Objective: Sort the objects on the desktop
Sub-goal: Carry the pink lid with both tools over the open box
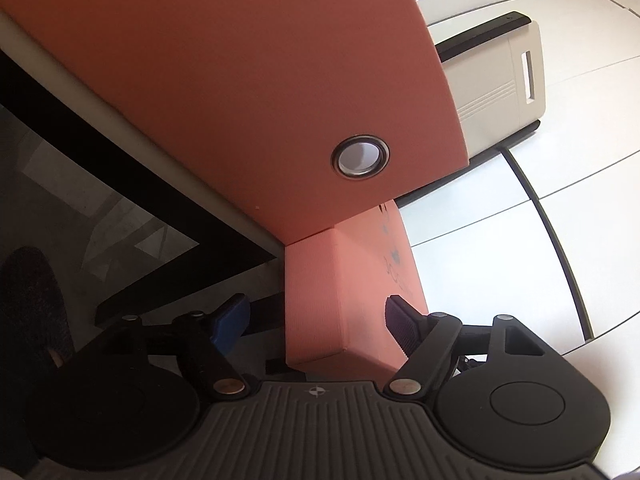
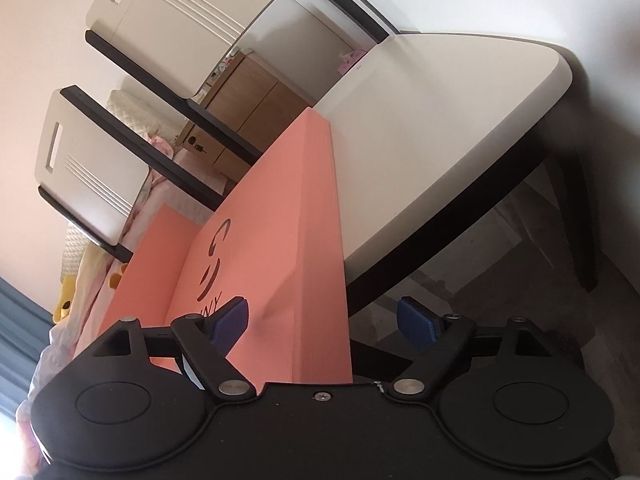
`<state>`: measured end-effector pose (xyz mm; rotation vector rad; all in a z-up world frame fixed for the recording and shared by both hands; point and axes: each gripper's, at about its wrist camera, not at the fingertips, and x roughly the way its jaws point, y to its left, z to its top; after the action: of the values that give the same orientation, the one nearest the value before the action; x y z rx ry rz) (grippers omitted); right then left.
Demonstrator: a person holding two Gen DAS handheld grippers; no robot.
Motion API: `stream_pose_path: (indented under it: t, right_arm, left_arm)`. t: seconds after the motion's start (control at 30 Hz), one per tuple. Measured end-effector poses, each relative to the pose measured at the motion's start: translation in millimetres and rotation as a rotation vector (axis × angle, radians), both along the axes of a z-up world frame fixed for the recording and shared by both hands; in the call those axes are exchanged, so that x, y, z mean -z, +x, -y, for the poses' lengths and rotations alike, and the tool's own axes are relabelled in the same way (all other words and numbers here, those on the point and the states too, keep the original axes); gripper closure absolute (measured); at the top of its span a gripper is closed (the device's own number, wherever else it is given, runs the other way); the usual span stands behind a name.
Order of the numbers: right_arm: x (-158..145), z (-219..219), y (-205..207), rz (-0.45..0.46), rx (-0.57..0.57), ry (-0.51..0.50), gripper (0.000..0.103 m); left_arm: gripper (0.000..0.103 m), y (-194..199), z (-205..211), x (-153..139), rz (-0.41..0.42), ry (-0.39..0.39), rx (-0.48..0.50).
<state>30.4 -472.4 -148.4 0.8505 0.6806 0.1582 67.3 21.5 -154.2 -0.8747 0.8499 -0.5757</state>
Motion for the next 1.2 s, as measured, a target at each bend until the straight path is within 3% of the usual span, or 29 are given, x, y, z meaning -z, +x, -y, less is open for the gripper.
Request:
stream_pose_path:
  t: [0.13,0.43,0.6,0.67,0.73,0.87,0.97,1.2]
  right_arm:
    - [-0.3,-1.0,6.8,0.042,-0.020,0.001,0.014]
    - [-2.9,-14.4,18.2,0.072,-0.083,-0.018,0.015]
    - [-8.1,-21.4,21.5,0.070,-0.094,-0.042,0.024]
    - [-9.5,-21.3,21.2,0.055,-0.081,-0.062,0.037]
    - [-11.0,-19.4,18.9,0.050,-0.072,-0.058,0.038]
    - [-20.1,-20.9,8.8,0.066,-0.064,-0.064,0.038]
    - [-27.2,-23.1,-0.8,0.071,-0.053,-0.061,0.039]
    - [-53.6,-30.9,-26.0,0.156,-0.023,-0.130,0.039]
  left_arm:
    - [0.024,8.1,11.4,-2.2,0.017,0.017,0.043]
    - [0.024,17.7,26.6,-3.7,0.029,0.068,0.066]
    - [0.025,19.9,35.7,-8.1,0.048,0.097,0.086]
    - [0.025,19.6,40.5,-9.2,0.058,0.104,0.101]
    - [0.031,18.1,43.7,-12.8,0.078,0.116,0.109]
    - [0.031,41.5,43.3,-11.5,0.094,0.119,0.119]
    - [0.031,23.6,13.0,-3.7,0.109,0.107,0.127]
    - [0.031,13.4,7.8,-14.9,0.140,0.080,0.137]
